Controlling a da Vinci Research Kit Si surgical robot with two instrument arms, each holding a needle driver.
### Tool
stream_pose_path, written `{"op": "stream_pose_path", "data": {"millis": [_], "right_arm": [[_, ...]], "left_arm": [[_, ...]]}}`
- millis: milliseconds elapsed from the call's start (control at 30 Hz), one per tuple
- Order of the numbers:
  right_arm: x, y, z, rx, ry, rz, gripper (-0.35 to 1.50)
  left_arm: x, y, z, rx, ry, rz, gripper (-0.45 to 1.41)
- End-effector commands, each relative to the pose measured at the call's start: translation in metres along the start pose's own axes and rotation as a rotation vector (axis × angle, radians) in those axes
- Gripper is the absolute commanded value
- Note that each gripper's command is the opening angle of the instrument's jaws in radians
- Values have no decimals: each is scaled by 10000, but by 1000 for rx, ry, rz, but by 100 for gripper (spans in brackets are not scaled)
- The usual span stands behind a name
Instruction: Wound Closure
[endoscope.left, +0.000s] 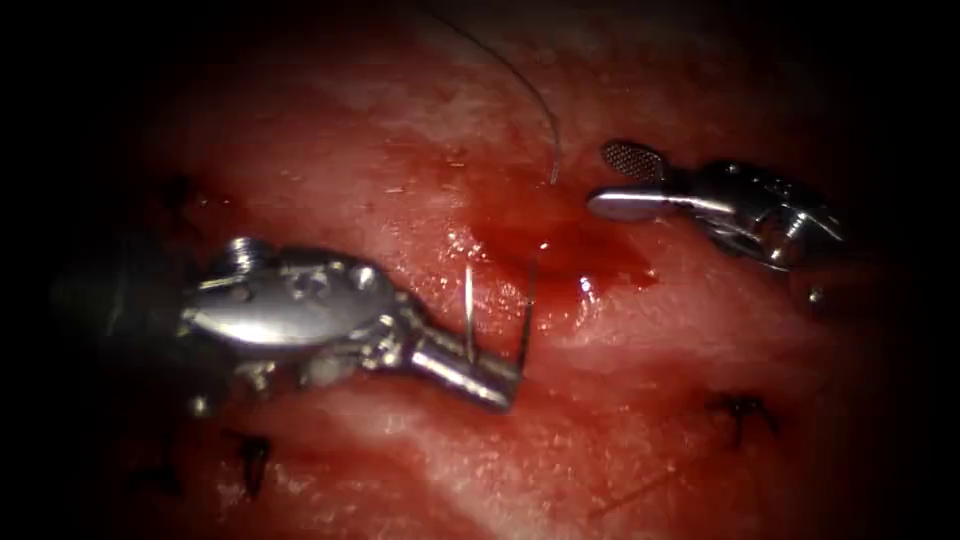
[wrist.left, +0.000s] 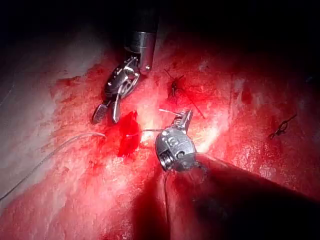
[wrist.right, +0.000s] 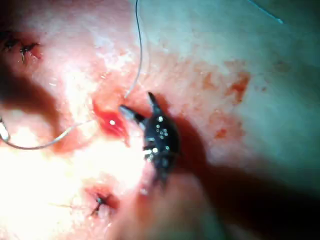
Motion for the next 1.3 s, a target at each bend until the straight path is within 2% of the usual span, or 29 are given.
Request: {"op": "stream_pose_path", "data": {"millis": [33,167,267,567,667,967,1033,1200,1300], "right_arm": [[-5,-3,5,3,-1,11,120],[4,-3,-3,12,-8,19,126],[11,-8,-9,47,-16,27,128],[38,-31,-21,58,-21,52,121],[42,-42,-23,72,-24,51,120],[40,-61,-24,177,-60,295,94],[37,-63,-22,185,-87,360,83],[32,-70,-18,169,-133,501,81],[32,-72,-16,166,-137,530,81]], "left_arm": [[0,2,4,39,-14,86,-45],[21,3,-3,142,-22,300,-45],[33,-1,-7,209,-29,400,-45],[55,-28,-21,354,-62,526,-45],[48,-29,-18,390,-78,557,-45],[5,-24,4,440,-143,606,-45],[-8,-23,10,451,-162,623,-45],[-20,-24,20,461,-199,660,-45],[-23,-25,24,466,-209,672,-45]]}}
